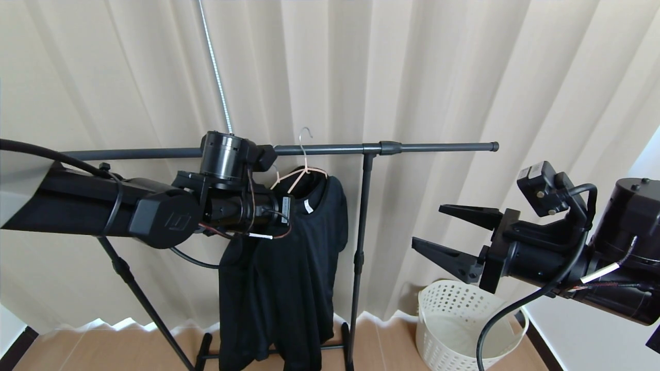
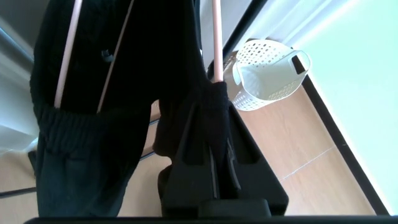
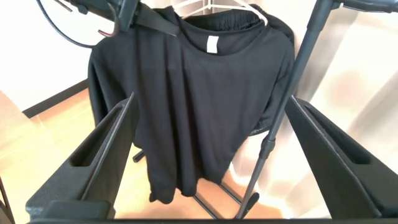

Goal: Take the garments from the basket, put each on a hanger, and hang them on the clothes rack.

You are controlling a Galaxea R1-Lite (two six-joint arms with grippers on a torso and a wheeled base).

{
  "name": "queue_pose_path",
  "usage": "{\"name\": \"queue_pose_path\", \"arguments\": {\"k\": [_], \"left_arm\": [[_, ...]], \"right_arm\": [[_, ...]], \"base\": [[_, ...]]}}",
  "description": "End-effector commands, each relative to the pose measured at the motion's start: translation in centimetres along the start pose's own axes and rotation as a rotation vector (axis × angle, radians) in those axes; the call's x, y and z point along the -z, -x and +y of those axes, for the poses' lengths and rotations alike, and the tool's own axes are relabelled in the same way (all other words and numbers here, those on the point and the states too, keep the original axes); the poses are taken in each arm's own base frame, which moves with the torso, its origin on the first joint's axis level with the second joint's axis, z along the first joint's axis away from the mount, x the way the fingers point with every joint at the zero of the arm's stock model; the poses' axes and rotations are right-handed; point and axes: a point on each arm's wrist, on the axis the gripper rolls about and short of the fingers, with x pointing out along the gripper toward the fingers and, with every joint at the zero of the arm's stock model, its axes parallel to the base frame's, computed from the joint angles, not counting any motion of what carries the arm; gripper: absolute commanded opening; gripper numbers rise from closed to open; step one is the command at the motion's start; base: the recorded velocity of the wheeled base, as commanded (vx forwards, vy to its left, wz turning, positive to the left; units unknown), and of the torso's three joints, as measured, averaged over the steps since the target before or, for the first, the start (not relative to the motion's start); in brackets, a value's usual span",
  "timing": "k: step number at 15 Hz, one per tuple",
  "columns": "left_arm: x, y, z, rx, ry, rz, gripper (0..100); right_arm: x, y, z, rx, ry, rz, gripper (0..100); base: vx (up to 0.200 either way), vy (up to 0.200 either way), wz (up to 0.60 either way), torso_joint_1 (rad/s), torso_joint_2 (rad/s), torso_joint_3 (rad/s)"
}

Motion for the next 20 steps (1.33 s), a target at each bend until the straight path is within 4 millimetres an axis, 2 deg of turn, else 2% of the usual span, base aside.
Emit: {"name": "queue_pose_path", "arguments": {"k": [1,4,16,17,20], "left_arm": [[0.2,-1.2,0.3,-0.006,0.003,0.013,0],[0.7,-2.0,0.5,-0.012,0.006,0.032,0],[1.2,-2.3,0.8,-0.019,0.008,0.051,0],[1.2,-2.3,0.8,-0.019,0.008,0.051,100],[0.9,-1.8,0.8,-0.029,0.007,0.04,100]], "right_arm": [[0.0,0.0,0.0,0.0,0.0,0.001,100],[0.1,-0.1,0.0,0.0,-0.002,0.004,100],[0.1,-0.2,-0.1,0.0,-0.002,0.004,100],[0.1,-0.2,-0.1,0.0,0.0,0.004,100],[0.1,-0.2,-0.1,0.0,0.001,0.001,100]], "base": [[0.0,0.0,0.0,0.0,0.0,0.0],[0.0,0.0,0.0,0.0,0.0,0.0],[0.0,0.0,0.0,0.0,0.0,0.0],[0.0,0.0,0.0,0.0,0.0,0.0],[0.0,0.0,0.0,0.0,0.0,0.0]]}}
